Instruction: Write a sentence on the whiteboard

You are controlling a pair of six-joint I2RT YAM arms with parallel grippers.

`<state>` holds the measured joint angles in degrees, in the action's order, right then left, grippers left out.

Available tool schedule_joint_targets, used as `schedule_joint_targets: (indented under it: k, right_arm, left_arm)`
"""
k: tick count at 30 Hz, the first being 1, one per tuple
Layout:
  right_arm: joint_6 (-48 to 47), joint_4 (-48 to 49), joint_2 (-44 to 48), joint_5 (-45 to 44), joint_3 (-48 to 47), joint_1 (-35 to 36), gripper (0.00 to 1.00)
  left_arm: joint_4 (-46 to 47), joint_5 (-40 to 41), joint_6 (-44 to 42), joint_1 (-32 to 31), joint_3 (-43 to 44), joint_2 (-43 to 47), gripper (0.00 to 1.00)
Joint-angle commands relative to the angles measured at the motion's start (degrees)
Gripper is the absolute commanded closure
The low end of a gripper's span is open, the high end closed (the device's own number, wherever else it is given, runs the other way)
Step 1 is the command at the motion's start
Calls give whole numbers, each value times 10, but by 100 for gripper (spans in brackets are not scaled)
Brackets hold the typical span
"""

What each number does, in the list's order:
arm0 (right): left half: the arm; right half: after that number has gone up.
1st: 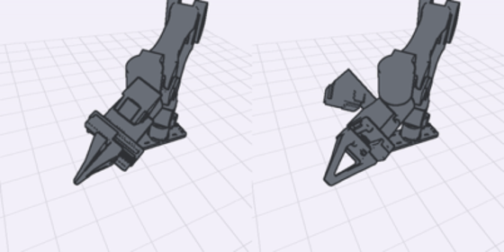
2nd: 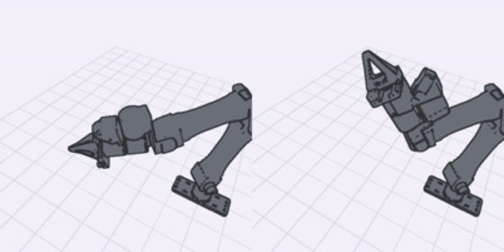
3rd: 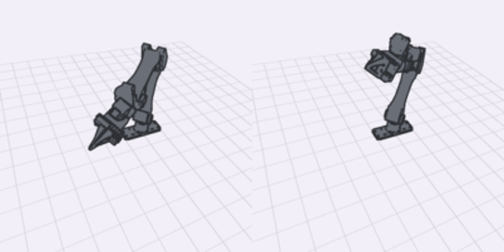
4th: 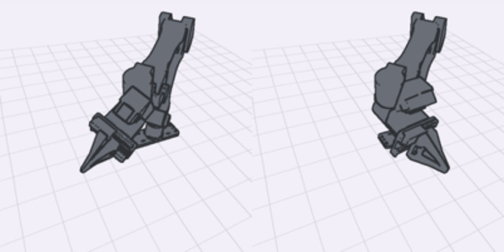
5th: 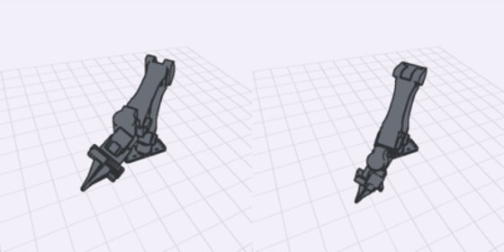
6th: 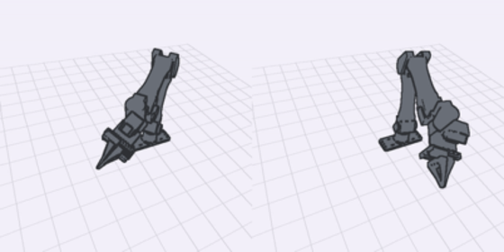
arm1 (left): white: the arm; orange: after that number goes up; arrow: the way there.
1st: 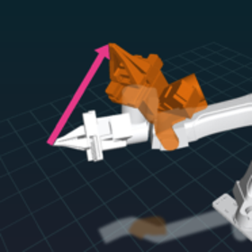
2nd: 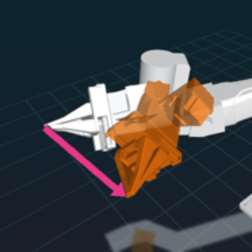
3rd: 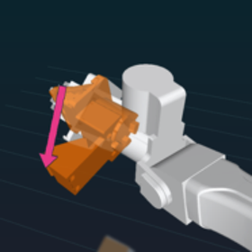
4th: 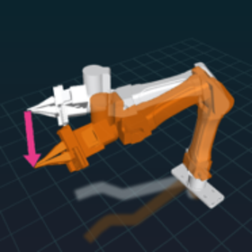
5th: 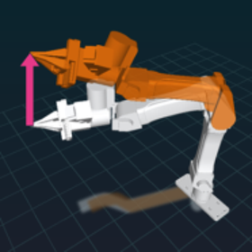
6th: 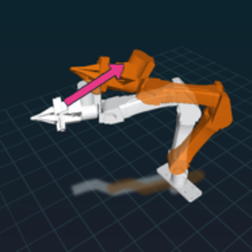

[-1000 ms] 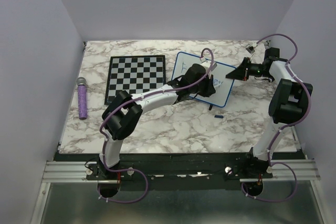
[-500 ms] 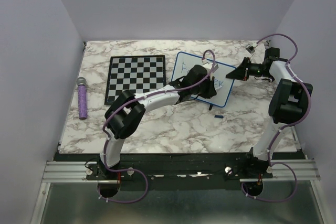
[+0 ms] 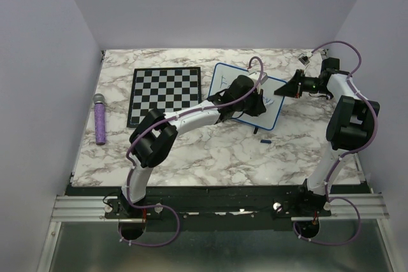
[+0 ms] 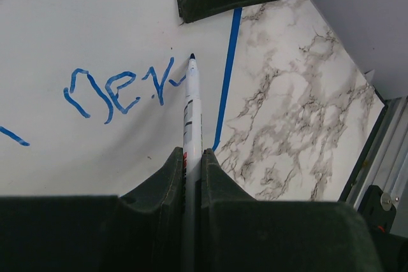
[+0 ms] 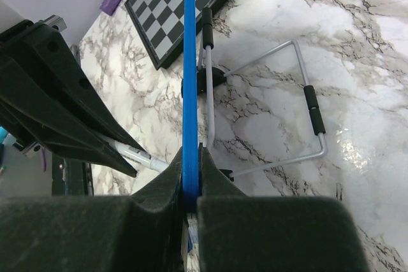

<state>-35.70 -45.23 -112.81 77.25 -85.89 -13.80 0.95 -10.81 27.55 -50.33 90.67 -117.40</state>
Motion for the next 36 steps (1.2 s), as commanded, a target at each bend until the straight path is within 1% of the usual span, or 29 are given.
schedule_joint_targets:
  k: [1,22,29,36]
  right_arm:
    - [-28,-1,12,-18,-15,4,100]
    - [-29,-4,11,-18,-16,4,100]
    - [-31,-5,11,-18,-16,4,100]
    - [-31,-5,11,-18,-16,4,99]
  left_arm:
    - [-9,14,4,4,18,-12,100]
    - [-9,29,4,9,-30,12,100]
    - [-9,34,1,12,-32,16,100]
    - [-2,18,-2,13,-27,15,100]
